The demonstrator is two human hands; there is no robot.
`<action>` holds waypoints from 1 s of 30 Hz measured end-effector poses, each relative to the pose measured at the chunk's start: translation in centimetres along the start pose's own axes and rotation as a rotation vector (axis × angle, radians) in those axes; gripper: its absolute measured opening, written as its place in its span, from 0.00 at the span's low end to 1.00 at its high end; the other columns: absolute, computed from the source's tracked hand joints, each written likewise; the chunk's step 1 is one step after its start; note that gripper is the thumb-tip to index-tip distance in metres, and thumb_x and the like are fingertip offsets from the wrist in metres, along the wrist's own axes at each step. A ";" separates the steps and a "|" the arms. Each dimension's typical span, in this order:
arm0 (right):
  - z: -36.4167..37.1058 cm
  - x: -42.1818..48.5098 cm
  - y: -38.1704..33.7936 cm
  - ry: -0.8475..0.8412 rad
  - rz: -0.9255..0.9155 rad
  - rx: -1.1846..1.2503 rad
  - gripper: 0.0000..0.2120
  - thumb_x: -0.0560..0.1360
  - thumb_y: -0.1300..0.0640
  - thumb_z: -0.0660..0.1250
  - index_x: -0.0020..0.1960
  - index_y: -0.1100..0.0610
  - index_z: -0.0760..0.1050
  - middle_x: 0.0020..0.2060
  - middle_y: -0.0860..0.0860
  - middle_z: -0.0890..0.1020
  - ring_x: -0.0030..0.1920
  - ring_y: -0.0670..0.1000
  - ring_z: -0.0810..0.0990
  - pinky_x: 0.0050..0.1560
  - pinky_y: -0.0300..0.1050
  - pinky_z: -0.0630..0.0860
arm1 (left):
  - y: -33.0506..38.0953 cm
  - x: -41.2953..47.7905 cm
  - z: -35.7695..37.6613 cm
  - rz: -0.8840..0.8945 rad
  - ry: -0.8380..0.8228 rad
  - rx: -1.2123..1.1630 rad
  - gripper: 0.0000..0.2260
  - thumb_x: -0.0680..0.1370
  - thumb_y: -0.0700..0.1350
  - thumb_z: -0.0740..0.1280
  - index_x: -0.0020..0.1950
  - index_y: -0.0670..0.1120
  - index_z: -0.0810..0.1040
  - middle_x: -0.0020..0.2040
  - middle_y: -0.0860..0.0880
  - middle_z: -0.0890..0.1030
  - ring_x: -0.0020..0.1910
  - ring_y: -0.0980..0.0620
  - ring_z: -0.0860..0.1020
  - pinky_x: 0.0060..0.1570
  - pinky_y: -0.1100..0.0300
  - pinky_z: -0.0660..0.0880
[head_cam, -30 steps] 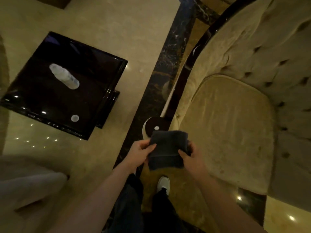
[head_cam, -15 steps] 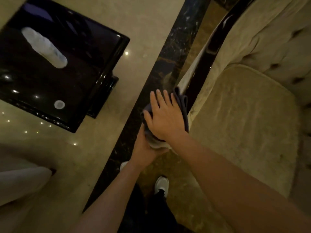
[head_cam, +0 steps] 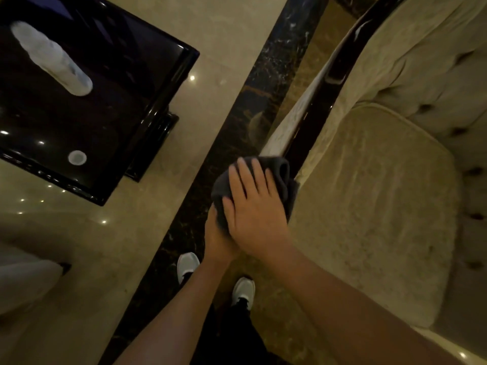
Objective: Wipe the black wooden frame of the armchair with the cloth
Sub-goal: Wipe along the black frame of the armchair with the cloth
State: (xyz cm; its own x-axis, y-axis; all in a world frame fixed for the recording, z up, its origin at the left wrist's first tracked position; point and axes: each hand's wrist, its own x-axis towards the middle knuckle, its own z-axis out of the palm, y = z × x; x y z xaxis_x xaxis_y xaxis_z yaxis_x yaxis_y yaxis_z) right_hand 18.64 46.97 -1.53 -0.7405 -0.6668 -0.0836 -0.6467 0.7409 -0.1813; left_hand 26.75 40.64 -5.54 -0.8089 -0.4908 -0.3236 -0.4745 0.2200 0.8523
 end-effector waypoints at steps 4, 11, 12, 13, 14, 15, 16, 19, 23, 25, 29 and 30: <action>-0.2 -5.6 3.2 -0.025 -0.114 -0.013 0.29 0.84 0.45 0.51 0.81 0.55 0.52 0.80 0.55 0.57 0.81 0.56 0.45 0.78 0.60 0.49 | 1.5 -0.7 -0.9 0.086 0.026 -0.057 0.19 0.82 0.43 0.63 0.74 0.47 0.70 0.73 0.42 0.73 0.72 0.45 0.72 0.70 0.50 0.70; -3.7 2.3 9.3 -0.013 -0.315 -0.203 0.27 0.83 0.43 0.50 0.73 0.60 0.69 0.73 0.58 0.72 0.78 0.59 0.59 0.79 0.57 0.43 | 4.8 1.1 -0.3 0.075 0.047 0.309 0.55 0.58 0.71 0.73 0.77 0.44 0.60 0.75 0.43 0.66 0.72 0.44 0.67 0.68 0.46 0.69; -4.0 3.0 9.9 -0.004 -0.359 -0.228 0.26 0.83 0.44 0.52 0.69 0.61 0.73 0.69 0.58 0.75 0.75 0.61 0.63 0.78 0.58 0.44 | 5.5 1.3 0.2 0.157 0.075 0.392 0.53 0.60 0.70 0.72 0.76 0.44 0.62 0.74 0.42 0.68 0.70 0.43 0.69 0.66 0.44 0.71; -4.2 3.6 10.5 0.011 -0.421 -0.236 0.24 0.83 0.45 0.53 0.66 0.61 0.76 0.66 0.59 0.78 0.72 0.62 0.66 0.78 0.59 0.46 | 6.4 1.5 0.7 0.223 0.097 0.482 0.50 0.62 0.69 0.72 0.76 0.43 0.63 0.73 0.42 0.70 0.70 0.42 0.70 0.65 0.43 0.72; -4.4 4.1 11.2 0.026 -0.506 -0.231 0.22 0.83 0.46 0.55 0.63 0.61 0.77 0.63 0.59 0.79 0.69 0.63 0.69 0.77 0.60 0.50 | 7.3 1.8 1.4 0.244 0.104 0.559 0.49 0.63 0.68 0.73 0.76 0.42 0.64 0.72 0.42 0.72 0.70 0.42 0.70 0.65 0.43 0.72; -4.7 4.8 12.2 0.046 -0.614 -0.229 0.21 0.82 0.47 0.56 0.61 0.61 0.78 0.61 0.59 0.80 0.66 0.63 0.71 0.76 0.60 0.53 | 8.4 2.3 2.1 0.218 0.115 0.610 0.49 0.64 0.67 0.74 0.76 0.42 0.64 0.72 0.42 0.72 0.70 0.42 0.71 0.66 0.42 0.71; -5.0 5.6 13.2 0.061 -0.727 -0.238 0.20 0.82 0.47 0.56 0.61 0.60 0.78 0.59 0.58 0.80 0.64 0.62 0.73 0.75 0.60 0.56 | 9.4 2.9 2.8 0.177 0.121 0.637 0.49 0.64 0.67 0.74 0.77 0.42 0.63 0.72 0.42 0.72 0.71 0.42 0.70 0.67 0.42 0.70; -6.2 8.3 15.7 0.087 -0.962 -0.276 0.21 0.81 0.48 0.58 0.63 0.61 0.78 0.59 0.58 0.81 0.62 0.62 0.75 0.73 0.60 0.60 | 11.6 4.7 4.3 0.123 0.122 0.663 0.51 0.65 0.71 0.70 0.79 0.44 0.59 0.74 0.45 0.71 0.72 0.45 0.70 0.70 0.43 0.66; -8.1 12.3 19.1 0.177 -0.949 -0.189 0.21 0.80 0.48 0.58 0.62 0.61 0.79 0.58 0.59 0.81 0.61 0.63 0.76 0.73 0.60 0.62 | 13.5 6.6 5.9 0.112 0.145 0.419 0.48 0.68 0.70 0.67 0.80 0.47 0.55 0.73 0.44 0.72 0.68 0.42 0.73 0.65 0.44 0.70; -9.2 14.3 20.5 0.206 -0.885 -0.155 0.21 0.79 0.49 0.58 0.61 0.61 0.80 0.58 0.60 0.82 0.61 0.64 0.77 0.73 0.61 0.63 | 14.6 8.2 7.0 0.103 0.132 0.291 0.47 0.71 0.66 0.69 0.81 0.49 0.50 0.74 0.43 0.70 0.67 0.42 0.73 0.62 0.44 0.73; -10.3 17.1 22.3 0.229 -0.782 -0.105 0.21 0.78 0.50 0.56 0.59 0.62 0.80 0.57 0.60 0.82 0.60 0.63 0.76 0.73 0.60 0.63 | 17.0 12.3 8.5 0.101 0.128 0.284 0.48 0.72 0.61 0.70 0.81 0.50 0.44 0.74 0.44 0.69 0.64 0.43 0.75 0.55 0.48 0.77; -10.6 17.8 22.9 0.238 -0.762 -0.100 0.21 0.78 0.50 0.56 0.59 0.62 0.80 0.57 0.60 0.82 0.60 0.63 0.77 0.73 0.60 0.62 | 17.8 13.4 8.7 0.105 0.139 0.306 0.48 0.71 0.63 0.70 0.80 0.51 0.44 0.74 0.45 0.69 0.64 0.44 0.75 0.53 0.48 0.78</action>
State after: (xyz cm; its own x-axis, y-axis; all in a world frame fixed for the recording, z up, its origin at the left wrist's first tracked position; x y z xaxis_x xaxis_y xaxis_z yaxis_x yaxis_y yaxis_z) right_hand -11.25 52.89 3.18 -0.1011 -0.9652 0.2410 -0.9948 0.1006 -0.0147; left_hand 4.43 45.35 1.70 -0.8137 -0.5576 -0.1642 -0.4905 0.5071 0.7087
